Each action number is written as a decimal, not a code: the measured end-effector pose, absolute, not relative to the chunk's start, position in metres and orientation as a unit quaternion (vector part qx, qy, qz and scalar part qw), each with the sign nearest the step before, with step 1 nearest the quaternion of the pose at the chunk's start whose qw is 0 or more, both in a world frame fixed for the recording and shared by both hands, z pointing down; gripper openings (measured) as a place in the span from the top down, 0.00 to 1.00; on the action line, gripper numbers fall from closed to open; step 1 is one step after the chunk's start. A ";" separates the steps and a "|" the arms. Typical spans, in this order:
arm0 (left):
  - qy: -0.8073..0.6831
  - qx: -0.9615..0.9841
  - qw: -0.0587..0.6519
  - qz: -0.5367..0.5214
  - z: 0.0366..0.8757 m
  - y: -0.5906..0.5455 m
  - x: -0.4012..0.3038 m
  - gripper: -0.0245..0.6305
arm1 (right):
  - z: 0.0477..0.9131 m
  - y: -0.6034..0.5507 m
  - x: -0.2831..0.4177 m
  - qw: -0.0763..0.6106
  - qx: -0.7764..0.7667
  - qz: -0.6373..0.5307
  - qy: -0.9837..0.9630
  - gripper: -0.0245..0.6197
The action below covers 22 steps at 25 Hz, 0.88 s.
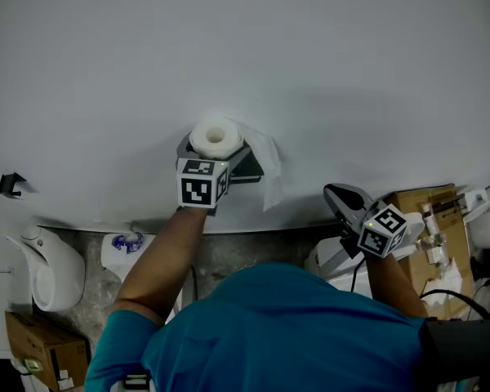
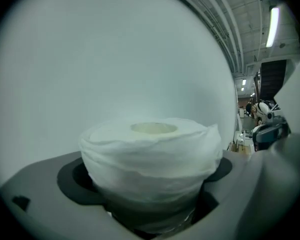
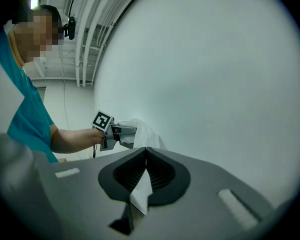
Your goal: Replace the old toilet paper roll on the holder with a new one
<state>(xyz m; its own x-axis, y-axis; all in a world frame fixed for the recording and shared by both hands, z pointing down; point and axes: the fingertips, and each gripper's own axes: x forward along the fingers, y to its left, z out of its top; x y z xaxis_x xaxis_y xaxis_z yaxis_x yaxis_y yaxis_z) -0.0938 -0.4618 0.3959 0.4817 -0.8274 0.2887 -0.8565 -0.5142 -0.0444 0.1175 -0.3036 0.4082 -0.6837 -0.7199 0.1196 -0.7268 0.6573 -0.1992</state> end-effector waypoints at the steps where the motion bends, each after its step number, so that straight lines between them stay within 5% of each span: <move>1: -0.491 0.859 0.049 0.139 0.395 -0.462 -0.093 0.09 | 0.408 -0.304 0.119 0.014 0.398 0.117 -0.910 0.95; 5: -0.488 0.862 0.034 0.136 0.393 -0.462 -0.091 0.19 | 0.409 -0.308 0.126 0.011 0.401 0.119 -0.908 0.95; 22: -0.464 0.859 -0.107 0.189 0.363 -0.424 -0.043 0.22 | 0.405 -0.311 0.147 0.006 0.374 0.112 -0.921 0.95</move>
